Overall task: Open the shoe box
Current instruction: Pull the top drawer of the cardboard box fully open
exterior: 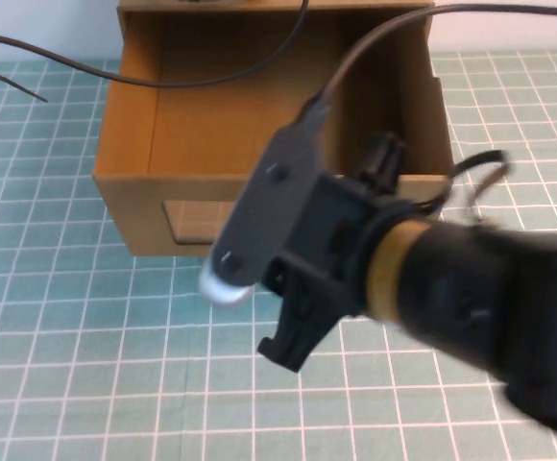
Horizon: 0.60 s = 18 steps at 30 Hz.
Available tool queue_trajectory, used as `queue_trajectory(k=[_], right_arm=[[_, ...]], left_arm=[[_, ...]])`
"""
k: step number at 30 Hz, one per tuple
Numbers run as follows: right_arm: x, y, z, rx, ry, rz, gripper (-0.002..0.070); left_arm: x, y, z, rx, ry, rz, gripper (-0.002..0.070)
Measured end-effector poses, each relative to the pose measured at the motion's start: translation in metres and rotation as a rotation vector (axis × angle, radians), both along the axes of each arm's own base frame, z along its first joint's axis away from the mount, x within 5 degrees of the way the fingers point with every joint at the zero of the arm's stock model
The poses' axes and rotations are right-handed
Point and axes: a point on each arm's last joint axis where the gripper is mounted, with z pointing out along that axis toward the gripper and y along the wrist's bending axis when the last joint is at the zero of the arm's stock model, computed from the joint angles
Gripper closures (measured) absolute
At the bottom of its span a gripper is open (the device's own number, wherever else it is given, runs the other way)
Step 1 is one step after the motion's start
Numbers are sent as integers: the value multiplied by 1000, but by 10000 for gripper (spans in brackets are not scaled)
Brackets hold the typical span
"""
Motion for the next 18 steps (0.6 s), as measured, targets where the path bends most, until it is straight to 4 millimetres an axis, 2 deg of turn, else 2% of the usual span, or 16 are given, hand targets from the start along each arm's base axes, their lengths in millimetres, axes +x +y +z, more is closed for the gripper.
queue_trajectory(k=[2, 5, 8, 13, 18], right_arm=[[-6, -9, 11, 62, 38, -5, 456], [-16, -24, 28, 148, 78, -11, 561], [-26, -46, 48, 214, 72, -26, 653], [-40, -87, 74, 227, 3, -51, 683], [-50, -135, 84, 58, -81, -141, 687]], left_arm=[[-5, 2, 8, -5, -17, 0, 680], [-18, 4, 28, -25, -71, -18, 680], [-40, 9, 59, -52, -146, -34, 680], [-96, 21, 114, -62, -267, -84, 680], [-150, 38, 147, 53, -365, -122, 680]])
